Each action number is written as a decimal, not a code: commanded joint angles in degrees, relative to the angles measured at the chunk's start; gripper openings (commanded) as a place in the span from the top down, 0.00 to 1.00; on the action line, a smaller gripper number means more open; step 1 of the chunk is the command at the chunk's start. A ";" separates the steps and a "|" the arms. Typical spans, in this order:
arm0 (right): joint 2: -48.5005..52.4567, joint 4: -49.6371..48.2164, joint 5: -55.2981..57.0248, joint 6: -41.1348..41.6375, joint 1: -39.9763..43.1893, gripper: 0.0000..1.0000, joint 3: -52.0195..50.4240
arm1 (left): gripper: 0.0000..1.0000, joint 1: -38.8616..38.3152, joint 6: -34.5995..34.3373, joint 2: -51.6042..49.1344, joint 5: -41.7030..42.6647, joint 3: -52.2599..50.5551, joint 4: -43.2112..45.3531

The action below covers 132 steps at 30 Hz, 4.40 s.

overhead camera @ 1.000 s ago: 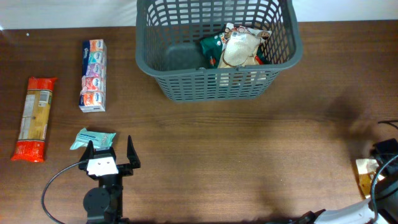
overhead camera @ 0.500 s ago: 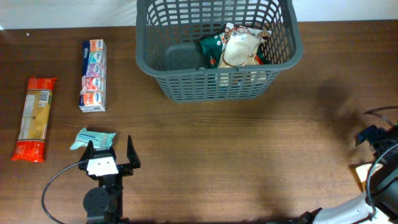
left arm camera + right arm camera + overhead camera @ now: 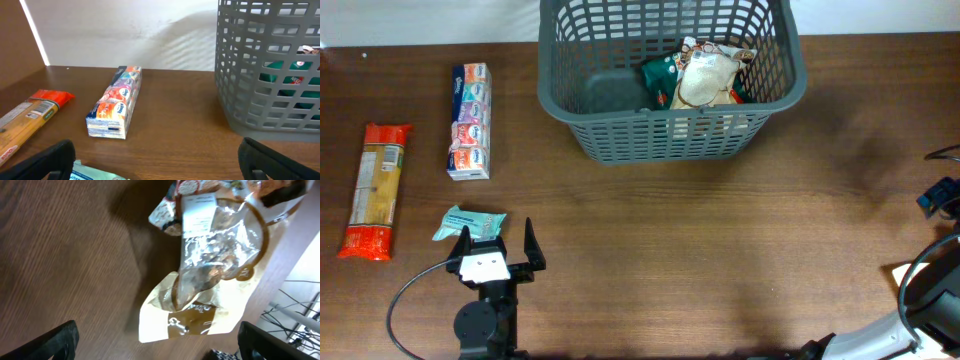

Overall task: Pack container
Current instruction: 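Close the right gripper on the clear mushroom bag and lift it, then carry the bag with the right gripper over the grey basket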

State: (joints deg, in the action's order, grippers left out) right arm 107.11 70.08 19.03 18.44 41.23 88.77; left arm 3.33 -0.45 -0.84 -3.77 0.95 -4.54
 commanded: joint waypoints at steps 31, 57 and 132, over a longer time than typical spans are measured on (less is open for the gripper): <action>-0.46 -6.49 2.21 4.57 16.98 0.01 -6.60 | 0.01 -0.20 -0.57 0.50 0.59 -0.42 0.04; -0.46 -18.25 -6.69 -4.94 16.98 0.01 -13.29 | 0.01 -0.20 -0.57 0.50 0.61 -0.42 0.02; -0.48 -3.34 -39.95 -10.64 -27.54 0.96 47.50 | 0.01 -0.20 -0.57 0.50 0.61 -0.42 0.02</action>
State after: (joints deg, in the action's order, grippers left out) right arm 107.09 67.24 -14.96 7.57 17.19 135.02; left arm 3.33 -0.45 -0.84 -3.77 0.95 -4.54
